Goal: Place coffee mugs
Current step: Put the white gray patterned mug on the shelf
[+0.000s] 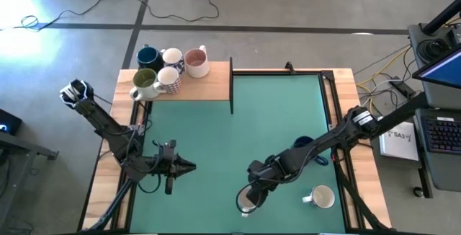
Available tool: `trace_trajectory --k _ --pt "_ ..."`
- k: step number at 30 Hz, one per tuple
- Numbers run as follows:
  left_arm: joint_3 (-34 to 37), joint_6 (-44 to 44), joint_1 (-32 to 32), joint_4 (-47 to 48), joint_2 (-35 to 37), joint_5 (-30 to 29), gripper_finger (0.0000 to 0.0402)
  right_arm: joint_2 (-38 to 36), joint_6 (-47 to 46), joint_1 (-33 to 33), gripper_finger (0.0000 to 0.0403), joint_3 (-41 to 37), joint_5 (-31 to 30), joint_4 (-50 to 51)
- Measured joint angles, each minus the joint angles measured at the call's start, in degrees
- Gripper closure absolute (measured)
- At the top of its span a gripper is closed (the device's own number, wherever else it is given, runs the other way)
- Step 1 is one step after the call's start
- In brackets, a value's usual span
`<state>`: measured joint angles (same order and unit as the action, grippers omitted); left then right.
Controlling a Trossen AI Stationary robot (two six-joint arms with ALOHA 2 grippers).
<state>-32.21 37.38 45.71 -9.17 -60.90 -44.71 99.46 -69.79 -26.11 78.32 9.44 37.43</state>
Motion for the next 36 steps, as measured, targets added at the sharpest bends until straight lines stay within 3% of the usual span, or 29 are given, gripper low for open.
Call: trace_trajectory --k 13,19,25,36 --pt "0.0 -0.6 0.0 0.0 0.0 -1.3 0.038 -0.1 7.6 1.0 0.0385 0.0 -0.3 0.3" --pt "0.0 -1.6 -0.1 0.0 0.0 -1.4 0.038 -1.0 16.3 3.9 0.0389 3.1 1.3 1.9" --pt "0.0 -4.4 -0.2 0.2 0.7 -3.8 0.038 -1.2 32.7 8.6 0.039 9.5 -0.1 12.7" --pt "0.0 -9.5 -1.6 0.3 5.0 -9.4 0.038 -1.2 72.0 19.2 0.039 17.0 -12.6 28.3"
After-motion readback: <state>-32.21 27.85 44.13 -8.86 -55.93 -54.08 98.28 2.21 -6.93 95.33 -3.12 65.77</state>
